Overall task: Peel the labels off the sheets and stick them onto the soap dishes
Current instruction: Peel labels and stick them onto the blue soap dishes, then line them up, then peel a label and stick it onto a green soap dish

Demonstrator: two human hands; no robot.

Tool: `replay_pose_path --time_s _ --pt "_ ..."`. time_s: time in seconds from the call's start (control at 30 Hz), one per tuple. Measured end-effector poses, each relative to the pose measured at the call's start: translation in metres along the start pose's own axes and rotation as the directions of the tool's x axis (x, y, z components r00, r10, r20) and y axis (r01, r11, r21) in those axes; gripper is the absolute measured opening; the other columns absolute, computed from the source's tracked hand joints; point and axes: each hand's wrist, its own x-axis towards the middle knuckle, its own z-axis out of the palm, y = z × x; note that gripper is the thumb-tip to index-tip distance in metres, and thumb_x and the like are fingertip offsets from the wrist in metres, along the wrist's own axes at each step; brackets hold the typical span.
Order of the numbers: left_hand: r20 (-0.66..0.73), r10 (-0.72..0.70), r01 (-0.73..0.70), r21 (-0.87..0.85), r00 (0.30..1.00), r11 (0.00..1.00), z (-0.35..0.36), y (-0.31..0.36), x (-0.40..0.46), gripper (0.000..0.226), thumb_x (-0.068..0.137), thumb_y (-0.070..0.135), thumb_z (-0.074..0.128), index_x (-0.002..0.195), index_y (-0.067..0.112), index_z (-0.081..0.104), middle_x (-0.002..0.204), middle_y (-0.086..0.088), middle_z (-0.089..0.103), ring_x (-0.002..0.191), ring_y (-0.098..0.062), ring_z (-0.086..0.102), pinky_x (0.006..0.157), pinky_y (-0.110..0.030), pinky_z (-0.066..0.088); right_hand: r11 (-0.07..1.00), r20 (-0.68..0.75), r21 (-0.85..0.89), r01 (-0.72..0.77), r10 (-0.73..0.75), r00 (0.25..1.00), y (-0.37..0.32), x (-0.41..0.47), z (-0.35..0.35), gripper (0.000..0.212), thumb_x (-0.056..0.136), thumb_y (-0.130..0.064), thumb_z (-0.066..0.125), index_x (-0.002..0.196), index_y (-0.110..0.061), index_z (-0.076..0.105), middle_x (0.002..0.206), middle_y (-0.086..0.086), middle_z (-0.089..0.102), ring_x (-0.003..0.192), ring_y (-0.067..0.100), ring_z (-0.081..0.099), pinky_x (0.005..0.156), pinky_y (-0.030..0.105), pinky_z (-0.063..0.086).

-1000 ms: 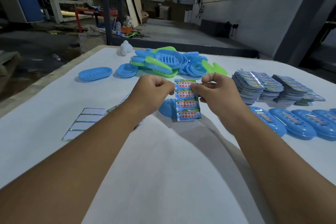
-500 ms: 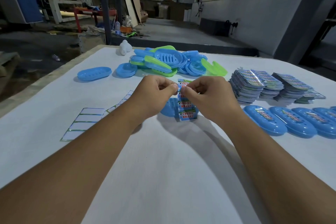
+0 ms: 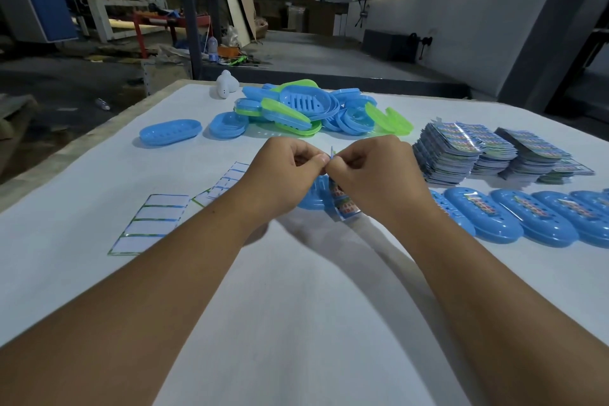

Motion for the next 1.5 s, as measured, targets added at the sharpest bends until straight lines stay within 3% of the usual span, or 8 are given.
replay_pose_path --time_s 0.27,0.43,0.57,0.7,0.87,1.07,1.3,1.5 --pt "-0.022 0.054 -0.052 0.082 0.998 0.995 0.005 -0.002 0.002 0.013 0.095 0.018 0.065 0.09 0.015 0.077 0.079 0.003 0.075 0.077 -0.012 0.069 0.072 -0.027 0.055 0.998 0.036 0.059 -0.017 0.015 0.999 0.001 0.001 -0.003 0.028 0.077 -0.033 0.067 0.068 -0.008 0.075 0.062 0.01 0.069 0.069 0.032 0.065 0.057 0.045 0.055" --pt "-0.034 0.049 -0.045 0.092 0.998 0.995 0.008 -0.003 0.001 0.011 0.094 0.02 0.066 0.089 0.017 0.076 0.078 0.004 0.074 0.076 -0.012 0.069 0.072 -0.031 0.056 0.995 0.055 0.093 -0.038 0.033 0.998 0.001 0.001 -0.004 0.028 0.076 -0.029 0.065 0.069 -0.003 0.073 0.068 0.019 0.068 0.054 0.023 0.053 0.059 0.045 0.055" --pt "-0.03 0.047 -0.046 0.045 0.998 0.998 0.006 -0.001 -0.002 0.007 0.091 0.019 0.07 0.091 0.018 0.077 0.08 0.006 0.076 0.079 -0.008 0.071 0.074 -0.03 0.059 0.97 0.088 0.213 -0.119 0.102 0.991 0.002 0.002 -0.005 0.025 0.075 -0.028 0.064 0.067 -0.007 0.076 0.062 0.015 0.07 0.066 0.037 0.07 0.064 0.054 0.061" --pt "0.037 0.064 -0.064 -0.016 0.997 0.998 0.005 0.002 -0.007 0.013 0.083 0.013 0.075 0.093 0.021 0.077 0.079 0.011 0.076 0.078 -0.003 0.072 0.072 -0.028 0.061 0.93 0.108 0.321 -0.179 0.152 0.982 0.003 0.003 -0.005 0.021 0.078 -0.021 0.064 0.062 -0.017 0.078 0.057 0.002 0.072 0.056 0.023 0.074 0.064 0.05 0.064" --pt "-0.03 0.092 -0.09 0.036 0.995 0.995 0.006 0.004 -0.007 0.012 0.08 0.014 0.076 0.087 0.024 0.077 0.076 0.013 0.075 0.075 -0.002 0.073 0.074 -0.034 0.063 0.912 0.134 0.354 -0.209 0.172 0.976 0.001 0.002 -0.006 0.02 0.077 -0.022 0.065 0.064 -0.023 0.079 0.058 0.001 0.073 0.056 0.019 0.074 0.066 0.046 0.065" --pt "-0.091 0.084 -0.081 0.031 0.992 0.996 0.006 0.006 -0.006 0.004 0.079 0.026 0.074 0.081 0.023 0.077 0.072 0.013 0.075 0.071 -0.003 0.072 0.071 -0.036 0.063 0.908 0.14 0.353 -0.224 0.186 0.973 0.001 0.004 -0.008 0.02 0.078 -0.021 0.066 0.064 -0.013 0.078 0.06 0.004 0.073 0.059 0.021 0.075 0.064 0.048 0.064" --pt "-0.131 -0.068 0.065 -0.027 0.989 0.998 0.004 0.008 -0.003 0.011 0.085 0.028 0.072 0.078 0.02 0.074 0.073 0.006 0.076 0.067 -0.01 0.074 0.068 -0.038 0.064 0.902 0.15 0.383 -0.2 0.153 0.977 -0.002 0.002 -0.011 0.022 0.084 -0.019 0.066 0.064 -0.018 0.075 0.063 0.0 0.074 0.065 0.021 0.075 0.047 0.025 0.055" --pt "-0.132 -0.058 0.05 -0.059 0.99 0.997 0.005 0.009 -0.004 0.016 0.088 0.034 0.073 0.075 0.026 0.071 0.072 0.009 0.075 0.067 -0.007 0.074 0.066 -0.033 0.063 0.898 0.17 0.4 -0.183 0.124 0.978 -0.005 -0.001 -0.011 0.023 0.09 -0.023 0.069 0.069 -0.018 0.076 0.063 -0.002 0.075 0.059 0.01 0.072 0.046 0.021 0.051"
